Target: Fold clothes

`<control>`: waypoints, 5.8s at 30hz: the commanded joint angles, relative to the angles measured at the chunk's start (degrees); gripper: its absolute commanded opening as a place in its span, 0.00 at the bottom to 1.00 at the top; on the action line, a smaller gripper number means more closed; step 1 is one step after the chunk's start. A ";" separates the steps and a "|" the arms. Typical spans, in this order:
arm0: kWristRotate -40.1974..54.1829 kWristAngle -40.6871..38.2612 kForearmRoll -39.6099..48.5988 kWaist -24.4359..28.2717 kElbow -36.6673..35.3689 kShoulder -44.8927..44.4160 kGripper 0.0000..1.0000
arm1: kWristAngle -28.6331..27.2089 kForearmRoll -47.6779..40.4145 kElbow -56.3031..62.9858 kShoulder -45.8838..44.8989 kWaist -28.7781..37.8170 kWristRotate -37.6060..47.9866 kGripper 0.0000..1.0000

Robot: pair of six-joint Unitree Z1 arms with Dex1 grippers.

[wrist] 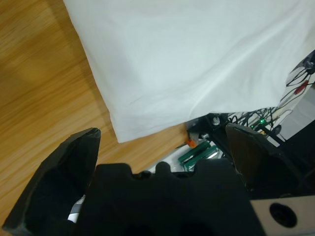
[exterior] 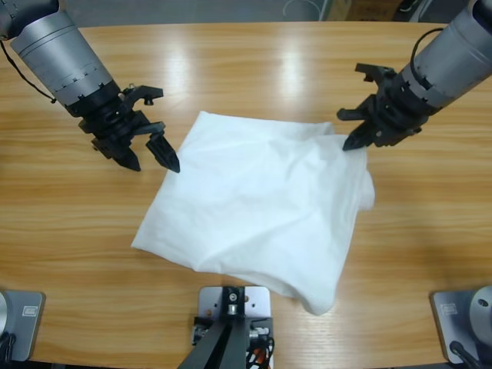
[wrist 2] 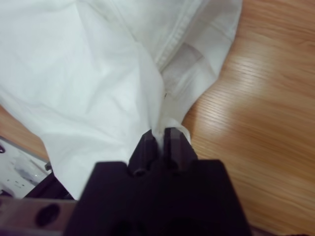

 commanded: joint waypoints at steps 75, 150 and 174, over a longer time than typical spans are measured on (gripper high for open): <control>1.09 3.20 1.87 -1.60 6.18 -7.50 1.00 | -15.60 -7.97 20.04 -14.25 42.11 21.45 1.00; 2.50 3.90 2.22 -0.79 7.68 -5.16 1.00 | -25.63 10.07 3.73 2.57 49.39 19.37 0.00; 2.41 4.34 2.08 -0.68 7.87 -6.52 1.00 | -19.06 2.09 14.54 -4.65 49.39 29.17 1.00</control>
